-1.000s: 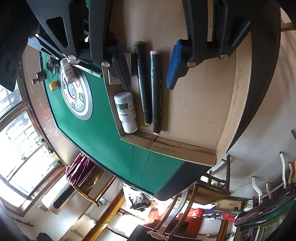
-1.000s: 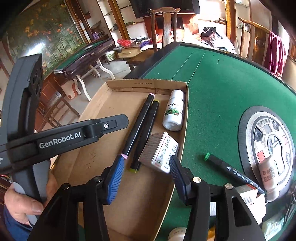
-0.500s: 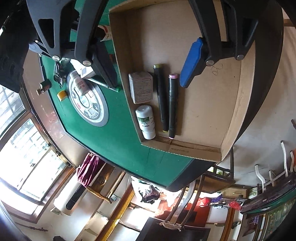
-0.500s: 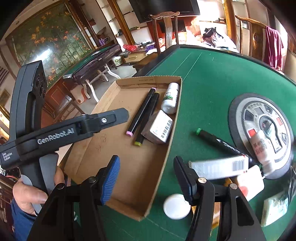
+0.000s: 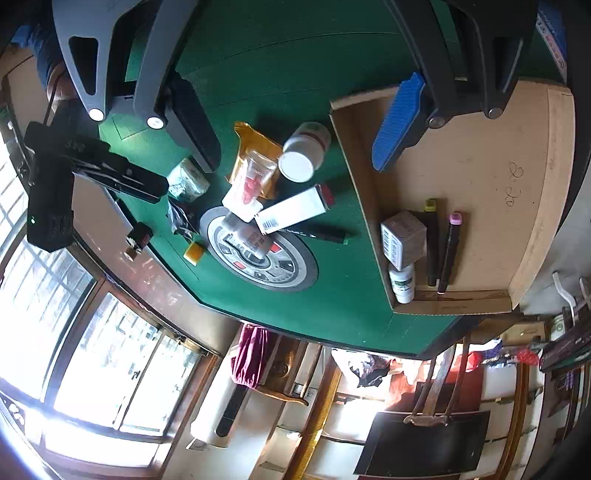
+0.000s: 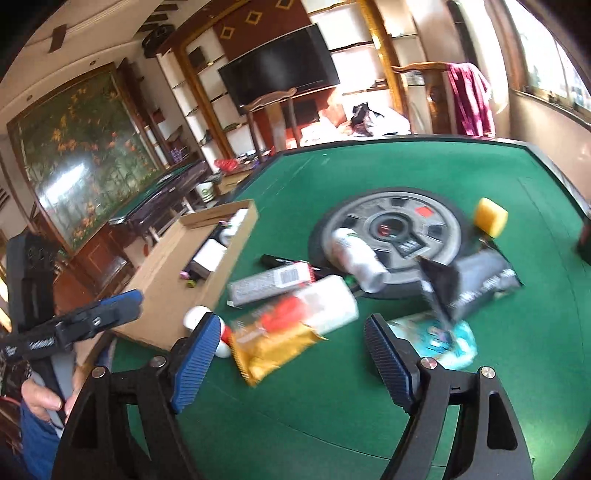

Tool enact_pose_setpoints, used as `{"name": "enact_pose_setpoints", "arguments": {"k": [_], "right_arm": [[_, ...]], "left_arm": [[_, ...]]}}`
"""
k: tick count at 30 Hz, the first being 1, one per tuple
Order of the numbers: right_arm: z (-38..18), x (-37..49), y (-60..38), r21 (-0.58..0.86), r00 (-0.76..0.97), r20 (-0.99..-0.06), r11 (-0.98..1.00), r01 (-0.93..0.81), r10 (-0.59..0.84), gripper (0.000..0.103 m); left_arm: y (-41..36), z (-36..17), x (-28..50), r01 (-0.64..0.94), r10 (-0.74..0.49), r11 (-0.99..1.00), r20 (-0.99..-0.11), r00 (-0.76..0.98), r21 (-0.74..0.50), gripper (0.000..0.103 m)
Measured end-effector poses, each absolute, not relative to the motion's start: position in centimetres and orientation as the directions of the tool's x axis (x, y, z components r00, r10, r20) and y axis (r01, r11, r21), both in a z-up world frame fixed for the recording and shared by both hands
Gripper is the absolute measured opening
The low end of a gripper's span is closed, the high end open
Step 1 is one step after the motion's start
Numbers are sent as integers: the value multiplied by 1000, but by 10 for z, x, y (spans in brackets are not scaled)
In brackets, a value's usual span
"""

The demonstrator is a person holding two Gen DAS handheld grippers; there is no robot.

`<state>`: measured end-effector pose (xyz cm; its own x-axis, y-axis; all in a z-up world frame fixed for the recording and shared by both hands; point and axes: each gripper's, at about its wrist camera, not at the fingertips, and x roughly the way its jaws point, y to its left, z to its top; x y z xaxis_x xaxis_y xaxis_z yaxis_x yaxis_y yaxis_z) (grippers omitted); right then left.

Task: Organize objects
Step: 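Withdraw both tools from the tray back toward the scattered items, then move the left tool toward the red-labelled white bottle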

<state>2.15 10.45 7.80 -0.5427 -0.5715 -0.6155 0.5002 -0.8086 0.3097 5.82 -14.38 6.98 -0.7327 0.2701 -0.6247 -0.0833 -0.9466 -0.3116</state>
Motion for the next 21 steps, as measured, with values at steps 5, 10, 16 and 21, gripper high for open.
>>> {"name": "enact_pose_setpoints", "arguments": {"k": [5, 10, 16, 21], "right_arm": [[58, 13, 138, 364, -550, -599, -810, 460, -582, 84], [56, 10, 148, 434, -522, -572, -773, 462, -633, 84], [58, 12, 150, 428, -533, -561, -773, 468, -633, 84], [57, 8, 154, 442, -536, -559, -775, 452, -632, 84]], "left_arm": [[-118, 66, 62, -110, 221, -971, -611, -760, -214, 83], [-104, 61, 44, -123, 196, -980, -642, -741, -158, 83], [-94, 48, 27, -140, 221, -975, -677, -702, -173, 83], [-73, 51, 53, -290, 385, -923, -636, -669, -253, 83]]}}
